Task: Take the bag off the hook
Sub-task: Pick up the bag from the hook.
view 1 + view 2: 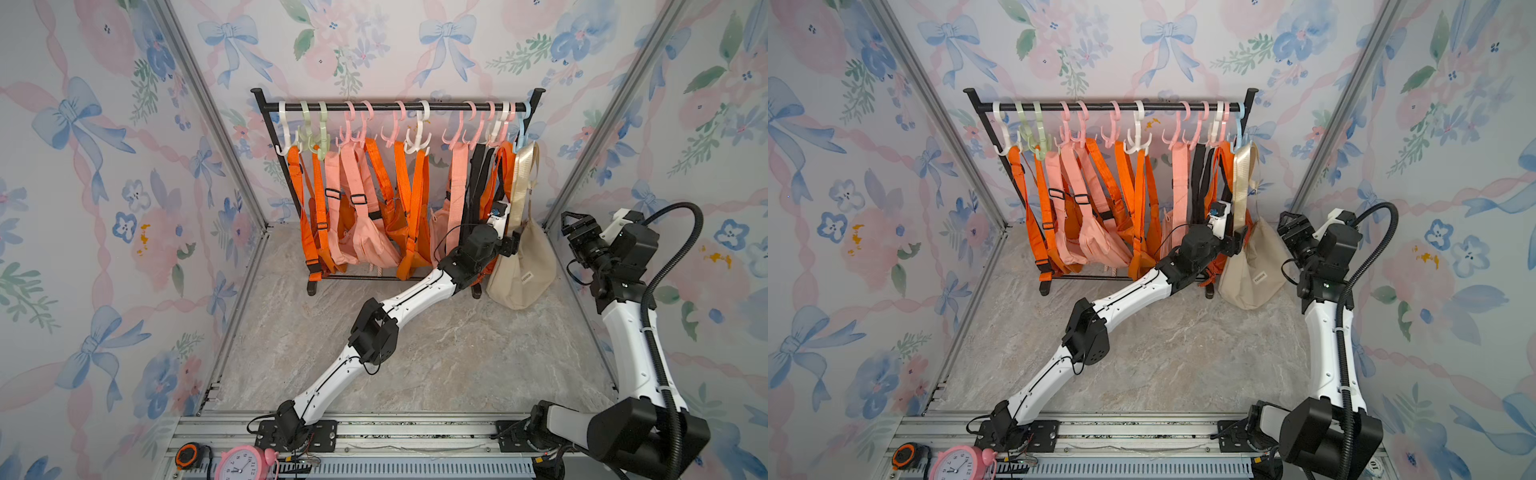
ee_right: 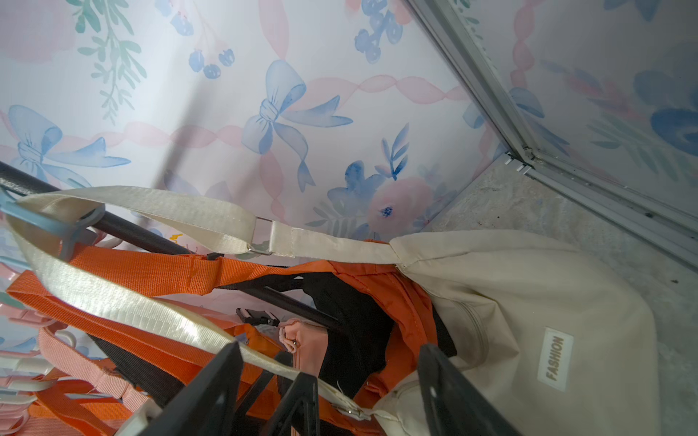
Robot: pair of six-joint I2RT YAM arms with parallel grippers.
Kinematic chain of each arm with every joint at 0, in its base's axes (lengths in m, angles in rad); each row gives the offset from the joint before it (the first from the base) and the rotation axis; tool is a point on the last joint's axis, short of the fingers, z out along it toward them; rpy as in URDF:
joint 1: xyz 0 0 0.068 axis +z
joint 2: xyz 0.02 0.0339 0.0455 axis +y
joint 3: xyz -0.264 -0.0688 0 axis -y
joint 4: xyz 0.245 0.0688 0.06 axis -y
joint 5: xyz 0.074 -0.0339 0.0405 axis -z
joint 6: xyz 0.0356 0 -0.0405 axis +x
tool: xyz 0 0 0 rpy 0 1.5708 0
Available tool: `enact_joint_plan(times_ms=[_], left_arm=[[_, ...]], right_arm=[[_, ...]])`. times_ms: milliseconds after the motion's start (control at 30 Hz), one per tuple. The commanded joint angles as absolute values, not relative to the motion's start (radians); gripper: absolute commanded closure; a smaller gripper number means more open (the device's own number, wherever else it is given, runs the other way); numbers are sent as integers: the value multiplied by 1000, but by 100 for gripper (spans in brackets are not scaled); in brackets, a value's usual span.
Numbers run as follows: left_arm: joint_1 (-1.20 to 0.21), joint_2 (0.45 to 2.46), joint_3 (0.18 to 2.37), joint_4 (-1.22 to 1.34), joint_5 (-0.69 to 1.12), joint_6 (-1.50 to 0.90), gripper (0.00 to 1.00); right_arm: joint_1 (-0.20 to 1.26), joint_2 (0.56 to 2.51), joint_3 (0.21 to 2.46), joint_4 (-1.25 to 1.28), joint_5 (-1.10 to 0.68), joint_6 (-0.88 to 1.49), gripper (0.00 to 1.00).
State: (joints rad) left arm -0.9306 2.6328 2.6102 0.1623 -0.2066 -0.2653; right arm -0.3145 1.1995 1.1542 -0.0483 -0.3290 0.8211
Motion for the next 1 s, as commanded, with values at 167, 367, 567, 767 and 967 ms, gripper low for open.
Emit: enact_joint_plan(times_ms=[167,367,567,767,967], left_arm=[[-933,2675,2635,213,-225,-286,45],[-932,2652,2617,218,-187,-279,79],[-933,2526,2488,209,-130,-283,100],[-929,2376,2365,174,-51,-287,100],[-915,2294,2334,102,36,-284,100]], right_arm=[[-292,1129,1123,-53,-306,780,25],[-279,1146,1116,-54,-315,760,25],[-278,1195,1099,67,-395,686,23],[-323,1290,1154,218,-539,691,22],[-305,1362,1257,220,-595,633,18]])
